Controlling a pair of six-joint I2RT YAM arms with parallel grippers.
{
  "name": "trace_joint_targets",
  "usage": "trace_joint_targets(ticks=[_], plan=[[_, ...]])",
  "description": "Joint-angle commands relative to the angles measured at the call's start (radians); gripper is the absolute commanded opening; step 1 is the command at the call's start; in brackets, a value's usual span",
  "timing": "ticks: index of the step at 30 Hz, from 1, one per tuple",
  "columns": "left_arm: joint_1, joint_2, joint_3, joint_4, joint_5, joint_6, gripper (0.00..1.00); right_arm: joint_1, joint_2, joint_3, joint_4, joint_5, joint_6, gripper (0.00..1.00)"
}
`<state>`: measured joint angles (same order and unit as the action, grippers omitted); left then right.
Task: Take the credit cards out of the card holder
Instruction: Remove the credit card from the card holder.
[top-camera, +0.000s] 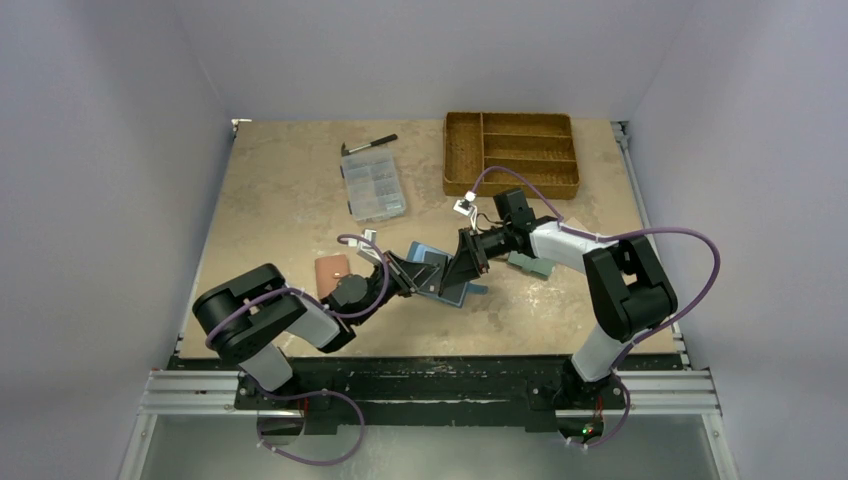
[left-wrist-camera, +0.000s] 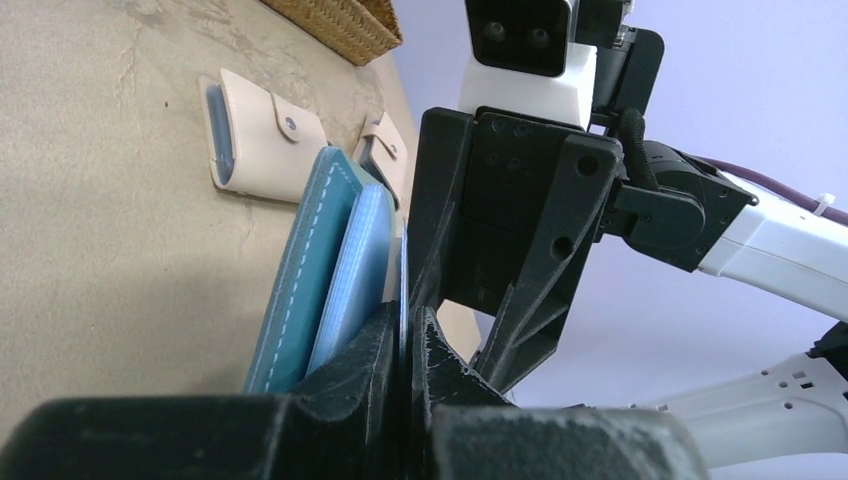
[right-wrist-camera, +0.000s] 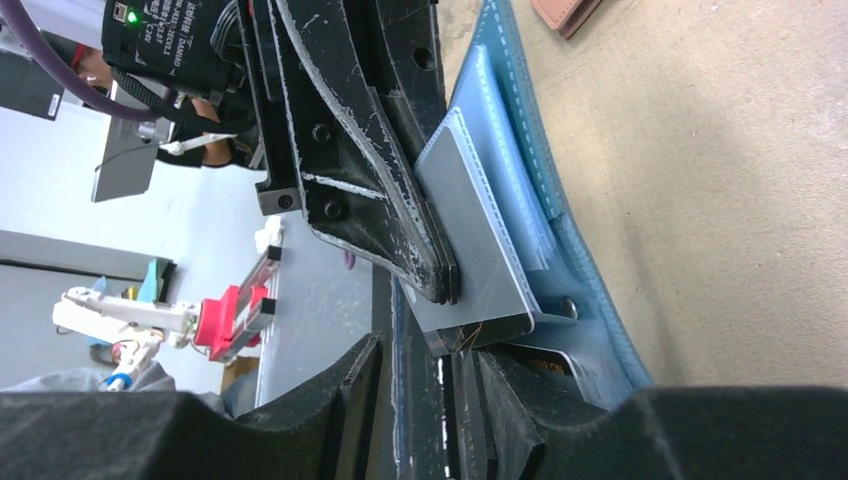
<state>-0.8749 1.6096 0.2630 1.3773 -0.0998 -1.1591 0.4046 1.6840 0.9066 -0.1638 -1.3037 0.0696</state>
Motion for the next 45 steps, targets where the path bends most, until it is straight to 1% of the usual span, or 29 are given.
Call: trace_joint_targets(ticks=[1, 5, 6, 9, 11, 14, 17, 20, 23, 25, 31, 34, 39, 45], plan=[[-0.018, 0.017, 0.014, 0.187, -0.016, -0.046, 0.0, -0.007, 0.004, 0.011, 0.048, -0.036, 0.035, 0.4], [-0.024, 0.028, 0.012, 0.207, -0.023, -0.051, 0.0, -0.011, 0.012, 0.008, 0.054, -0.04, 0.045, 0.32], [-0.024, 0.03, 0.011, 0.211, -0.023, -0.052, 0.0, -0.013, 0.015, 0.009, 0.054, -0.041, 0.047, 0.29], [-0.024, 0.029, 0.006, 0.214, -0.025, -0.052, 0.0, -0.019, 0.023, 0.009, 0.056, -0.048, 0.047, 0.14], [-0.023, 0.025, -0.003, 0.213, -0.03, -0.053, 0.0, -0.024, 0.026, 0.009, 0.057, -0.058, 0.046, 0.01], [-0.023, 0.023, -0.015, 0.214, -0.029, -0.055, 0.01, -0.03, 0.025, 0.008, 0.056, -0.062, 0.042, 0.0], [-0.013, 0.024, -0.031, 0.219, -0.01, -0.064, 0.17, -0.039, 0.025, 0.007, 0.053, -0.051, 0.036, 0.0], [0.012, 0.034, -0.045, 0.232, 0.049, -0.079, 0.29, -0.045, 0.028, 0.007, 0.049, -0.037, 0.029, 0.0], [0.039, 0.053, -0.063, 0.264, 0.107, -0.088, 0.39, -0.047, 0.031, 0.005, 0.042, -0.019, 0.019, 0.0], [0.057, 0.07, -0.075, 0.295, 0.148, -0.096, 0.41, -0.048, 0.032, 0.003, 0.04, -0.004, 0.015, 0.0], [0.1, 0.131, -0.119, 0.388, 0.207, -0.111, 0.41, -0.049, 0.058, 0.011, 0.002, 0.044, -0.019, 0.0], [0.109, 0.169, -0.123, 0.403, 0.227, -0.122, 0.38, -0.049, 0.08, 0.028, -0.04, 0.055, -0.057, 0.0], [0.115, 0.182, -0.119, 0.403, 0.249, -0.113, 0.32, -0.049, 0.109, 0.04, -0.08, 0.078, -0.101, 0.0], [0.125, 0.198, -0.114, 0.403, 0.269, -0.112, 0.21, -0.049, 0.13, 0.048, -0.1, 0.087, -0.119, 0.0]])
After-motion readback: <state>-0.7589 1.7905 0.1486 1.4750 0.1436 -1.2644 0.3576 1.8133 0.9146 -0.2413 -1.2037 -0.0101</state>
